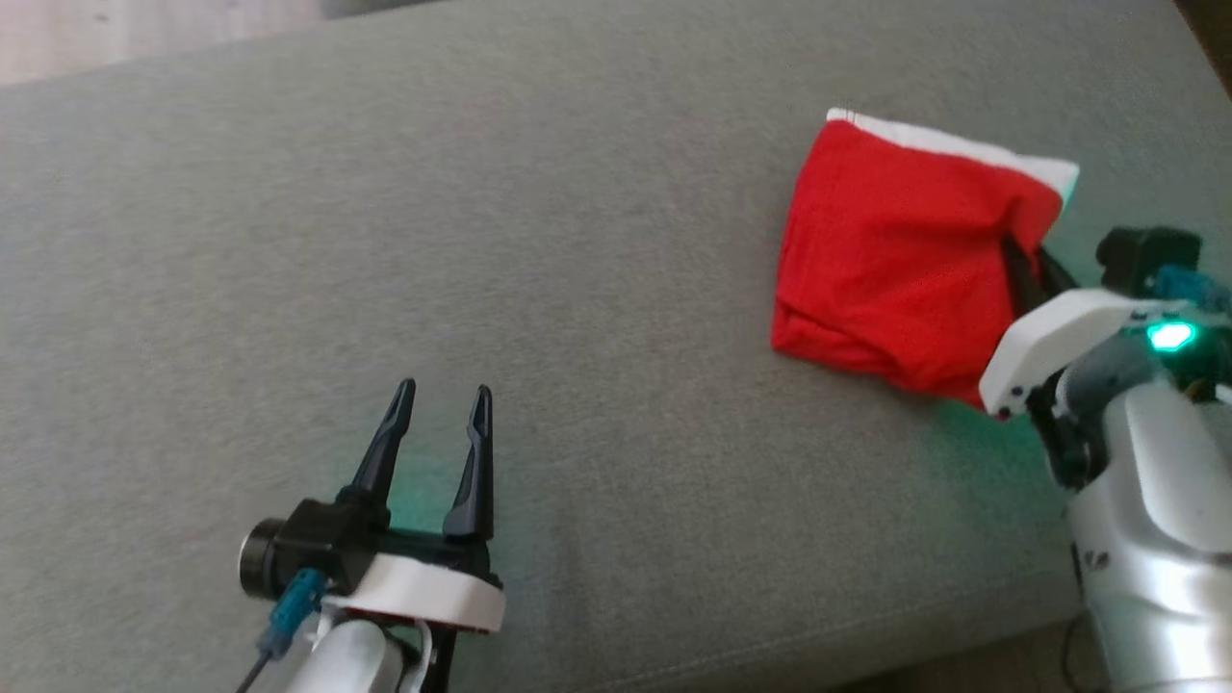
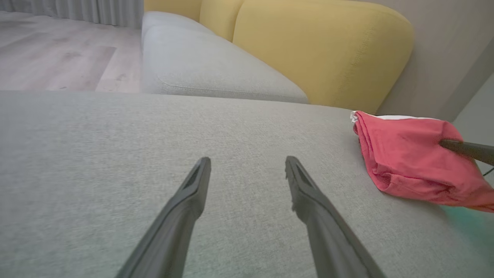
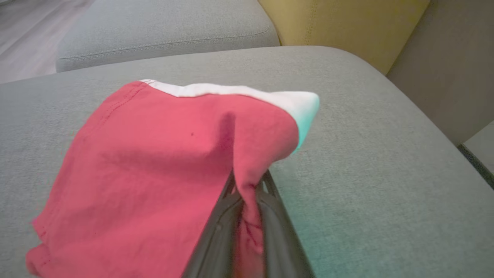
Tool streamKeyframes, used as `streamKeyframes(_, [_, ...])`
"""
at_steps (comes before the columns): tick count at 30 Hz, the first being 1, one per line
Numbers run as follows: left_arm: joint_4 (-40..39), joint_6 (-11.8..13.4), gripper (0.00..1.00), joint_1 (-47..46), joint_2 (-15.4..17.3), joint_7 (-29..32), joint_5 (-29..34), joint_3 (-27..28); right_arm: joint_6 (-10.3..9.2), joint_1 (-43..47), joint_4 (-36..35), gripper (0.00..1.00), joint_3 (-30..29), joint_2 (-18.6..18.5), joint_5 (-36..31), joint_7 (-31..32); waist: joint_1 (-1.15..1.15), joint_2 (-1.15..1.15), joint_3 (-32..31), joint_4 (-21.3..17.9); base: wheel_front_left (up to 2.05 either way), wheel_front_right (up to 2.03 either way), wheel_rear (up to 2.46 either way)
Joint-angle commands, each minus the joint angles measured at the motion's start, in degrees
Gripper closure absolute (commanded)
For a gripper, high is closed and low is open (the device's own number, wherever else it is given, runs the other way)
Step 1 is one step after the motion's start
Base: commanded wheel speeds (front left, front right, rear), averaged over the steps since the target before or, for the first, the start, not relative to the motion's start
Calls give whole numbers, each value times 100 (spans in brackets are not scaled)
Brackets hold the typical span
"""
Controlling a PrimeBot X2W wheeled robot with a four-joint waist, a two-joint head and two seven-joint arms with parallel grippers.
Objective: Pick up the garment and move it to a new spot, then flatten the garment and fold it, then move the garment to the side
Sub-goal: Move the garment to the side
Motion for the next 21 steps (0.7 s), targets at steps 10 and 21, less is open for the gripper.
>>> streamKeyframes(10, [-412,100,0,-199,194,117,76,152,20,-913,83,100,-72,-689,-1,142,-1,0,426,243,0,0,0])
streamKeyframes(21, [-647,204,0,-148,303,145,102,171,20,-1811,889,100,-431,-1890,-289,476,-1,0,891,888,0,0,0])
